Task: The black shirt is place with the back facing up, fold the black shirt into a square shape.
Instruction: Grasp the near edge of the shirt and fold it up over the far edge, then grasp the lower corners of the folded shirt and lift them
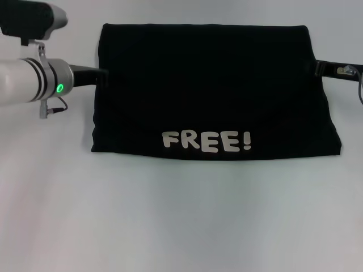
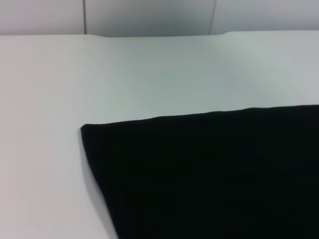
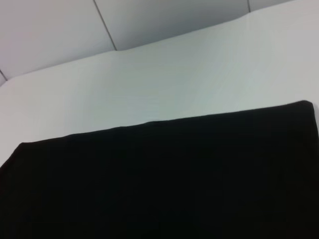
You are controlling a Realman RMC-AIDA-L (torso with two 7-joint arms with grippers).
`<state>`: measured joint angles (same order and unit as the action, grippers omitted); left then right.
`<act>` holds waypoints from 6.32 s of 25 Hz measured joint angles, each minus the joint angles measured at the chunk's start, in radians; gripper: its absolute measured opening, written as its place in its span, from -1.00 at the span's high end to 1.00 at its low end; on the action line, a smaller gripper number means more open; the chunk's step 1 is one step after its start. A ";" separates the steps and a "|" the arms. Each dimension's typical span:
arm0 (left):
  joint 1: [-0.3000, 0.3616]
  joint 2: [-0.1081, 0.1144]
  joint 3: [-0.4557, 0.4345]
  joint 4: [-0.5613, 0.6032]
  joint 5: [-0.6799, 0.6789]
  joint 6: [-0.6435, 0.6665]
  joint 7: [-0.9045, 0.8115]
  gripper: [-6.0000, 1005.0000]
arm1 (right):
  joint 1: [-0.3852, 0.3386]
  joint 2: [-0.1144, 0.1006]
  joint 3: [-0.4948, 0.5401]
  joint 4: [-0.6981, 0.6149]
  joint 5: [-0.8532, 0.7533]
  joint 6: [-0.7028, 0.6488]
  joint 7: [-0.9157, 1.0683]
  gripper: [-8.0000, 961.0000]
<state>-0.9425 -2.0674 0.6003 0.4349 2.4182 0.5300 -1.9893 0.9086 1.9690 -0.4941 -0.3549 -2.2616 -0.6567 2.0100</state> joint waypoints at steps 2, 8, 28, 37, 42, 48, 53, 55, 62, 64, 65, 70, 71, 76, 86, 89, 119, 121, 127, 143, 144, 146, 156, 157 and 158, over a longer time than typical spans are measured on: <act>0.004 -0.008 0.021 0.000 -0.001 -0.021 0.003 0.88 | 0.000 0.002 0.000 0.005 0.000 0.007 0.001 0.67; 0.007 -0.011 0.055 0.001 0.000 -0.045 0.013 0.82 | -0.004 0.014 0.001 -0.005 0.001 0.030 -0.001 0.40; 0.226 -0.090 0.055 0.485 -0.173 0.470 -0.072 -0.63 | -0.126 0.003 0.003 -0.074 0.296 -0.267 -0.236 -0.42; 0.422 -0.087 0.044 0.590 -0.284 0.711 0.003 -0.77 | -0.197 -0.007 -0.045 -0.087 0.299 -0.439 -0.319 -0.41; 0.475 -0.094 -0.009 0.534 -0.290 0.721 0.107 -0.77 | -0.211 0.004 -0.045 -0.106 0.304 -0.492 -0.347 -0.41; 0.466 -0.086 -0.066 0.400 -0.281 0.684 0.212 -0.76 | -0.203 0.012 -0.052 -0.105 0.302 -0.479 -0.347 -0.41; 0.458 -0.085 -0.054 0.343 -0.271 0.658 0.349 -0.76 | -0.199 0.019 -0.059 -0.106 0.302 -0.477 -0.340 -0.41; 0.451 -0.085 -0.050 0.327 -0.271 0.643 0.401 -0.76 | -0.199 0.021 -0.059 -0.108 0.302 -0.478 -0.337 -0.41; 0.427 -0.085 -0.033 0.279 -0.265 0.562 0.486 -0.76 | -0.200 0.025 -0.060 -0.104 0.306 -0.475 -0.336 -0.41; 0.418 -0.085 -0.028 0.258 -0.264 0.530 0.500 -0.76 | -0.200 0.027 -0.060 -0.103 0.306 -0.475 -0.336 -0.41; 0.411 -0.085 -0.022 0.243 -0.264 0.501 0.507 -0.76 | -0.201 0.030 -0.060 -0.102 0.307 -0.475 -0.336 -0.41; 0.396 -0.090 0.022 0.214 -0.264 0.382 0.510 -0.75 | -0.206 0.037 -0.057 -0.108 0.307 -0.475 -0.336 -0.41; 0.396 -0.091 0.027 0.212 -0.264 0.376 0.510 -0.74 | -0.206 0.037 -0.057 -0.108 0.307 -0.475 -0.336 -0.41; 0.392 -0.093 0.056 0.208 -0.264 0.368 0.511 -0.73 | -0.208 0.037 -0.057 -0.108 0.309 -0.475 -0.336 -0.41; 0.393 -0.092 0.058 0.217 -0.250 0.372 0.509 -0.55 | -0.211 0.037 -0.054 -0.108 0.309 -0.475 -0.335 -0.41; 0.392 -0.091 0.058 0.224 -0.246 0.384 0.508 -0.44 | -0.211 0.037 -0.054 -0.108 0.308 -0.475 -0.335 -0.41; 0.380 -0.085 0.057 0.233 -0.241 0.403 0.505 0.99 | -0.276 -0.067 -0.061 -0.169 -0.002 -0.483 0.097 -0.39; 0.381 -0.085 0.056 0.230 -0.242 0.403 0.504 0.99 | -0.269 -0.063 -0.061 -0.172 -0.025 -0.470 0.112 -0.39; 0.381 -0.085 0.057 0.228 -0.242 0.407 0.503 0.99 | -0.245 -0.029 -0.101 -0.162 -0.035 -0.391 0.112 -0.39; 0.374 -0.085 0.058 0.228 -0.242 0.404 0.508 0.98 | -0.238 -0.014 -0.183 -0.135 -0.036 -0.331 0.108 -0.10; 0.373 -0.085 0.058 0.227 -0.242 0.404 0.508 0.98 | -0.240 -0.014 -0.183 -0.135 -0.036 -0.329 0.107 -0.06; 0.373 -0.085 0.058 0.227 -0.241 0.404 0.508 0.97 | -0.244 -0.013 -0.183 -0.136 -0.036 -0.325 0.105 0.01; 0.392 -0.085 0.058 0.264 -0.241 0.450 0.457 0.97 | -0.268 -0.020 -0.170 -0.148 -0.030 -0.368 0.063 0.83; 0.399 -0.085 0.058 0.277 -0.241 0.464 0.447 0.97 | -0.272 -0.023 -0.164 -0.149 -0.029 -0.375 0.057 0.92; 0.407 -0.085 0.058 0.288 -0.241 0.476 0.441 0.97 | -0.277 -0.026 -0.159 -0.149 -0.029 -0.382 0.052 0.92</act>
<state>-0.5359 -2.1524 0.6581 0.7227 2.1768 1.0059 -1.5487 0.6315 1.9431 -0.6528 -0.5038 -2.2906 -1.0383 2.0624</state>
